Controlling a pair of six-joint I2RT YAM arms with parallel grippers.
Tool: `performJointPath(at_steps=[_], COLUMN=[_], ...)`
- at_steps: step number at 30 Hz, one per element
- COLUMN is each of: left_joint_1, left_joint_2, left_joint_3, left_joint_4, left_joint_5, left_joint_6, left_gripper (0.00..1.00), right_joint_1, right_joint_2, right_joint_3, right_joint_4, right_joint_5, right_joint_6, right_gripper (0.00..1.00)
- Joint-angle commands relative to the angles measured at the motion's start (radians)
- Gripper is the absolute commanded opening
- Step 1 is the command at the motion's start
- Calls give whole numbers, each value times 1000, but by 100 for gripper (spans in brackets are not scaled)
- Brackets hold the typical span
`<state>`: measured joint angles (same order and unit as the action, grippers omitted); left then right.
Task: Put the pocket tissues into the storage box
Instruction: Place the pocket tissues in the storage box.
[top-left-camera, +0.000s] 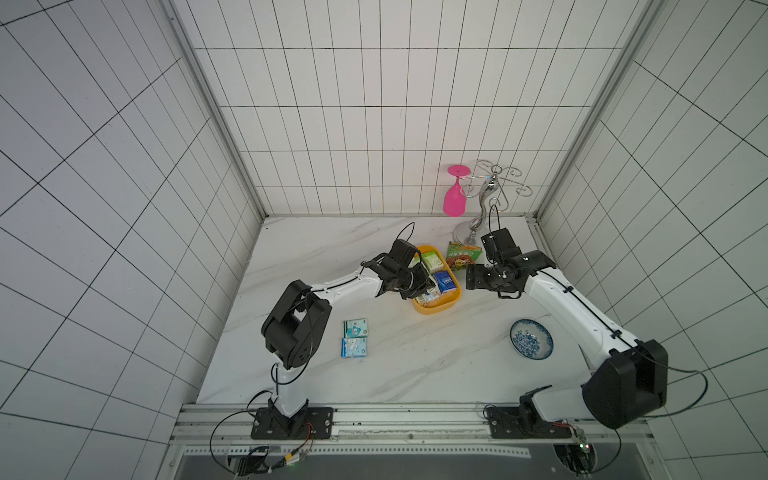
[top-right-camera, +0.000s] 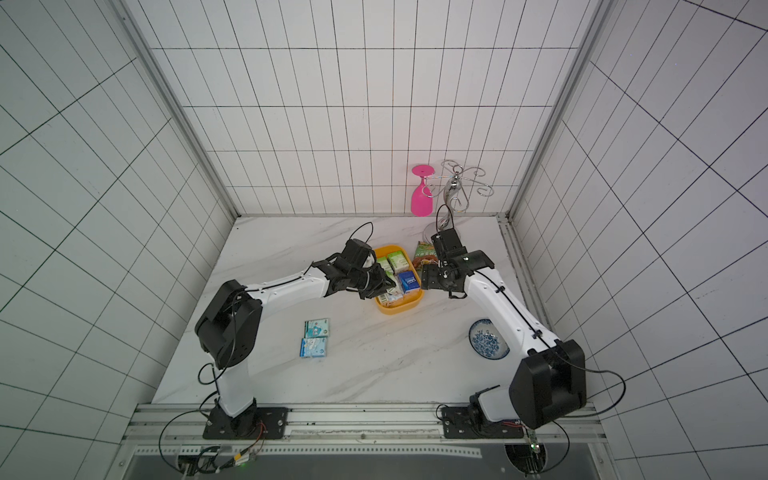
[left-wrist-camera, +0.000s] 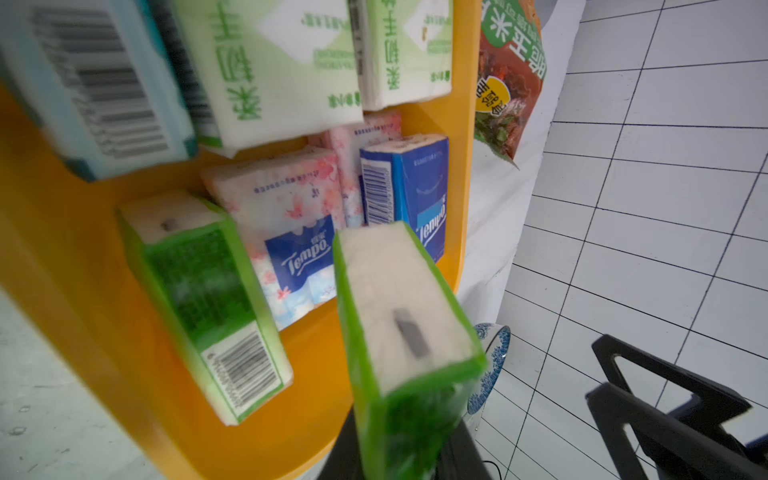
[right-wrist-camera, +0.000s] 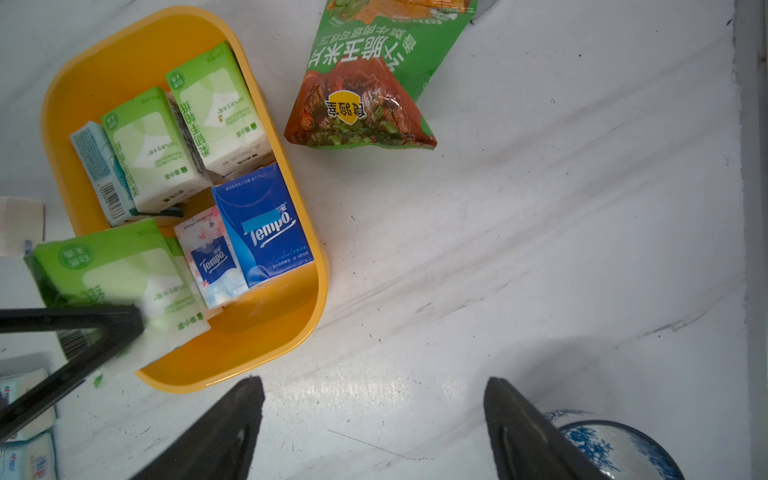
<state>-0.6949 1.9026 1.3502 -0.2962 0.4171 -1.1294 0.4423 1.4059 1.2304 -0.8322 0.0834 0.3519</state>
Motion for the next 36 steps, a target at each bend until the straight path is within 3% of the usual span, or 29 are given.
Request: performJointPath(at_steps=[1,10,20,29,36], left_joint_1=[-3,-10,8,80,200], left_joint_2=[4,84,102,-97,-259], left_joint_3=[27,50,39,-86,-126], left_joint_4=[20,36,37,-12,-131], left_joint_5=[-66,-42,-27,-34,-68], left_joint_6=[0,-6,18,45,131], left_gripper=[19,23,49,57,59], right_joint_1=[-11,-13,-11,85,192], right_joint_2=[-25,-19,-19,23,88], right_joint_3=[4,7,9,38,73], right_joint_4=[-22,-22,-33,-47,-18], right_joint_5=[5,-6,-16,-107,-146], right_joint_6=[8,9,7,-12,5], right_gripper=[87,87,87,75,69])
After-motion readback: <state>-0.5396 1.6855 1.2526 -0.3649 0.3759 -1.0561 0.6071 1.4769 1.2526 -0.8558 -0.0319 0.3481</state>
